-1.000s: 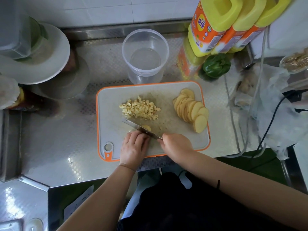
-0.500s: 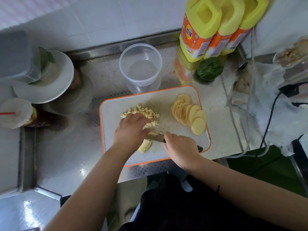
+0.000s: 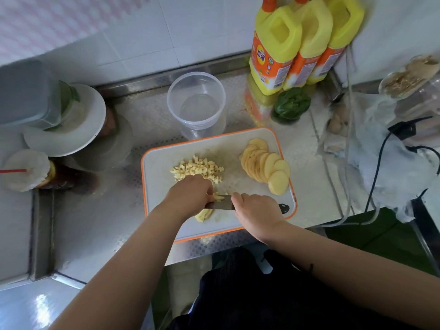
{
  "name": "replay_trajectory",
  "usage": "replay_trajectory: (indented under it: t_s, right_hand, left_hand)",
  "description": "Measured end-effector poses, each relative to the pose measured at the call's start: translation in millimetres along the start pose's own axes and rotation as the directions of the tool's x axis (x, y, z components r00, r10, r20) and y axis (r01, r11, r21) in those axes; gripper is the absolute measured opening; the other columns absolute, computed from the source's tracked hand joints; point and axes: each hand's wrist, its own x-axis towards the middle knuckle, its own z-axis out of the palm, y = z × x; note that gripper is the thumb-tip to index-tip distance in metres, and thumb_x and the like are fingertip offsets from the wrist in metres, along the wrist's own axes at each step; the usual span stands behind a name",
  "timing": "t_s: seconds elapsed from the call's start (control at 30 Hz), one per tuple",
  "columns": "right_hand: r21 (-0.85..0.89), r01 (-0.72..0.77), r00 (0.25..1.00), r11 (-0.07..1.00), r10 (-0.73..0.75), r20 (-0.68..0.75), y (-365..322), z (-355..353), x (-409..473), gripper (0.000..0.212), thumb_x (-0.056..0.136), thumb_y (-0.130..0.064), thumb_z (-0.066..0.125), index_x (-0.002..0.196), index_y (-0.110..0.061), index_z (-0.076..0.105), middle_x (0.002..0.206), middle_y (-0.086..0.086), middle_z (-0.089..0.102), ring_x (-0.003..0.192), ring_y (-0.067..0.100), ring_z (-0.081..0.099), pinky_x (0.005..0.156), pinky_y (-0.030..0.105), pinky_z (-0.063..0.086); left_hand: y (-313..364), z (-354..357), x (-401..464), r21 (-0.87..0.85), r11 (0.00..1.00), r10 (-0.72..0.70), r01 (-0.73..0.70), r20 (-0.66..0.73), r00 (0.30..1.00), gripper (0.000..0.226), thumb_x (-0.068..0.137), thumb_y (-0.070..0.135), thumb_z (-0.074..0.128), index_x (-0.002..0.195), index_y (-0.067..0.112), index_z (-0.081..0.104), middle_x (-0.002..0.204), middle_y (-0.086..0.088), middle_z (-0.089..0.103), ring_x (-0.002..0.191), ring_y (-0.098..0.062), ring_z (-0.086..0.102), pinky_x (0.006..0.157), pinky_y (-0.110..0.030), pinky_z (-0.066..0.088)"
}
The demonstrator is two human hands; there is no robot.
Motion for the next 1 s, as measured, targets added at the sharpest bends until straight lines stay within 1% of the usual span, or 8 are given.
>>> replay_trajectory:
  t_s: [0.2,0.3,0.43,0.67,0.77,0.83,0.9,1.0]
  right_hand:
    - [0.034,0.039,0.999,0.999,-0.039,0.024,0.4,2.4,1.7,0.059,0.033,-0.012,0.091,0.075,-0.007,0.051,0.043,-0.001,0.04,0.028,0.017,0.036,0.041,0.017,0.017]
    - [0.049,0.038,0.999,0.998,-0.039,0.022,0.8,3.6,2.2,0.063,0.033,-0.011,0.091,0.08,-0.006,0.048,0.042,0.0,0.04,0.028,0.017,0.035,0.041,0.016,0.018]
    - [0.061,0.002,0.999,0.998,-0.005,0.053,0.9,2.2,2.5,0.069,0.033,-0.011,0.091,0.081,-0.009,0.042,0.042,-0.001,0.039,0.027,0.017,0.034,0.04,0.016,0.017]
    - [0.054,-0.081,0.992,0.995,0.076,0.104,3.2,-0.6,7.1,0.05,0.035,-0.012,0.092,0.068,-0.009,0.054,0.043,-0.003,0.025,0.028,0.017,0.02,0.046,0.011,0.004]
    - [0.068,-0.102,0.991,0.992,0.096,0.089,5.9,-2.9,8.3,0.044,0.049,-0.019,0.091,0.067,-0.008,0.053,0.04,-0.003,0.03,0.029,0.017,0.016,0.046,0.01,0.003]
    - [0.07,-0.106,0.991,0.992,0.1,0.087,8.4,-4.6,8.3,0.04,0.057,-0.023,0.089,0.067,-0.008,0.053,0.038,-0.002,0.038,0.024,0.017,0.025,0.044,0.01,0.004]
    - [0.088,-0.113,0.99,0.99,0.104,0.099,9.6,-6.0,7.5,0.038,0.062,-0.025,0.087,0.068,-0.008,0.053,0.037,-0.003,0.036,0.023,0.017,0.026,0.041,0.011,0.008]
    - [0.121,-0.158,0.983,0.98,0.145,0.108,10.5,-5.1,9.1,0.037,0.07,-0.028,0.082,0.069,-0.009,0.051,0.042,-0.01,0.01,0.026,0.016,0.016,0.04,0.01,0.01]
  left_hand:
    - [-5.0,-10.4,5.6,0.003,1.0,0.026,-0.028,0.271,0.962,0.023,0.095,0.029,0.055,0.088,0.015,0.071,0.082,-0.003,0.065,0.076,-0.02,0.058,0.065,-0.032,0.043]
    - [-1.7,-17.6,9.2,0.022,0.999,0.026,-0.036,0.355,0.935,0.03,0.092,0.024,0.053,0.065,0.012,0.058,0.061,-0.004,0.052,0.057,-0.021,0.044,0.052,-0.028,0.033]
    - [5.9,-19.4,12.2,0.068,0.997,0.005,-0.032,0.358,0.934,0.029,0.09,0.021,0.05,0.063,0.013,0.049,0.06,-0.003,0.041,0.057,-0.021,0.036,0.05,-0.028,0.028]
    - [1.9,-21.4,11.6,-0.147,0.989,0.006,0.021,0.177,0.984,0.027,0.091,0.018,0.048,0.066,0.014,0.04,0.063,-0.003,0.037,0.059,-0.02,0.034,0.055,-0.032,0.027]
    - [-4.6,-33.1,3.3,-0.269,0.963,-0.018,0.024,0.022,1.0,0.018,0.097,0.025,0.048,0.09,0.011,0.057,0.086,-0.002,0.058,0.078,-0.023,0.055,0.073,-0.035,0.048]
    - [-11.4,-40.3,-3.8,-0.392,0.92,-0.055,0.017,-0.085,0.995,0.018,0.099,0.03,0.051,0.102,0.013,0.058,0.095,0.005,0.06,0.088,-0.018,0.058,0.082,-0.037,0.05]
    - [-17.2,-41.4,-12.5,-0.518,0.855,-0.09,0.003,-0.142,0.986,0.011,0.099,0.029,0.054,0.103,0.019,0.055,0.092,0.016,0.054,0.086,-0.01,0.054,0.078,-0.029,0.045]
    - [-25.3,-27.9,-28.4,-0.609,0.793,-0.184,0.037,-0.182,0.966,0.008,0.099,0.028,0.056,0.101,0.02,0.056,0.088,0.014,0.055,0.08,-0.006,0.053,0.068,-0.018,0.04]
